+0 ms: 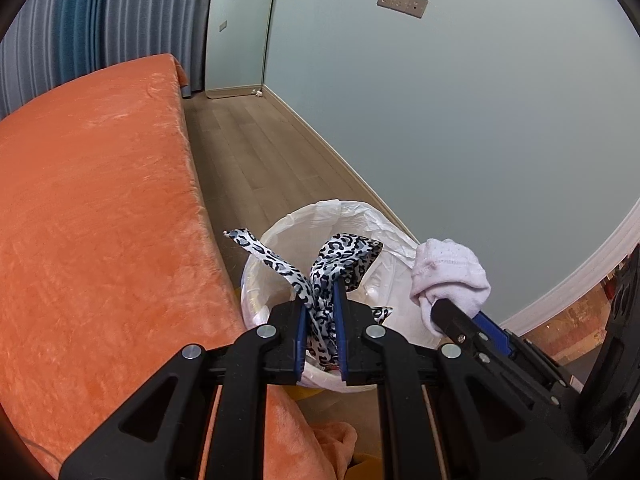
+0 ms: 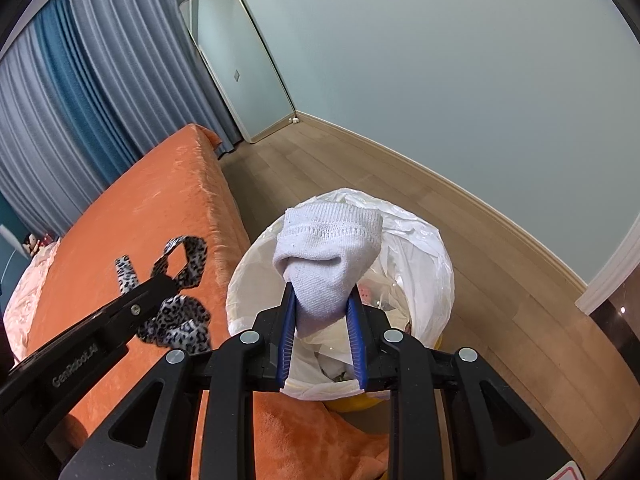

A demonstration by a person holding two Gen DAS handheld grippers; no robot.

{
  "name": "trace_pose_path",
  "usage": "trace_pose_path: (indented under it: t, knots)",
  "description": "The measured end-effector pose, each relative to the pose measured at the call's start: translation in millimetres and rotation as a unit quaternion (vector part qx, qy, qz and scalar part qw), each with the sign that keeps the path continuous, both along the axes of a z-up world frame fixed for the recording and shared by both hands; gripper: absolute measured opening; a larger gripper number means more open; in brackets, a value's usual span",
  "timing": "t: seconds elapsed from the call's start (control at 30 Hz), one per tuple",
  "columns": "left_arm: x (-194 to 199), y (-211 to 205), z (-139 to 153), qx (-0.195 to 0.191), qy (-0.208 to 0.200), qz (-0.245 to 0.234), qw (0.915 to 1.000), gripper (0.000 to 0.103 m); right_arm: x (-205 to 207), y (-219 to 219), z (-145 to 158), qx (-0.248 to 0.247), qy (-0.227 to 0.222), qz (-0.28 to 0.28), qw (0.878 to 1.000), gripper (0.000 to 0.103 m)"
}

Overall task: Collect trash
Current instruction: 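Open both tools over the bin to drop the scrunchie and sock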

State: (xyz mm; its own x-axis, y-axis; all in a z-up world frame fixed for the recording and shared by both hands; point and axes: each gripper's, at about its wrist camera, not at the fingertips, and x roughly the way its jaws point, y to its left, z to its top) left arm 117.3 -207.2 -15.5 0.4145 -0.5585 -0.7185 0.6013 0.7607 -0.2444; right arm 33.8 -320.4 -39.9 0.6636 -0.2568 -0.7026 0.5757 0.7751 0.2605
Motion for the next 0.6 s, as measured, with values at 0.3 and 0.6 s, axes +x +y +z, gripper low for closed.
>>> trace_pose_path:
  t: [0.3,0.6]
  knots:
    - [13,-16,-12,-0.002,0.01,-0.011,0.9999,0.012,12,1,-14,0.014,0.007,-0.001,1.0,0.023]
    - [19,-19,-18,-0.002,0.006,0.005,1.0,0.046,18,-8,-16,0.021,0.006,-0.013,1.0,0.031]
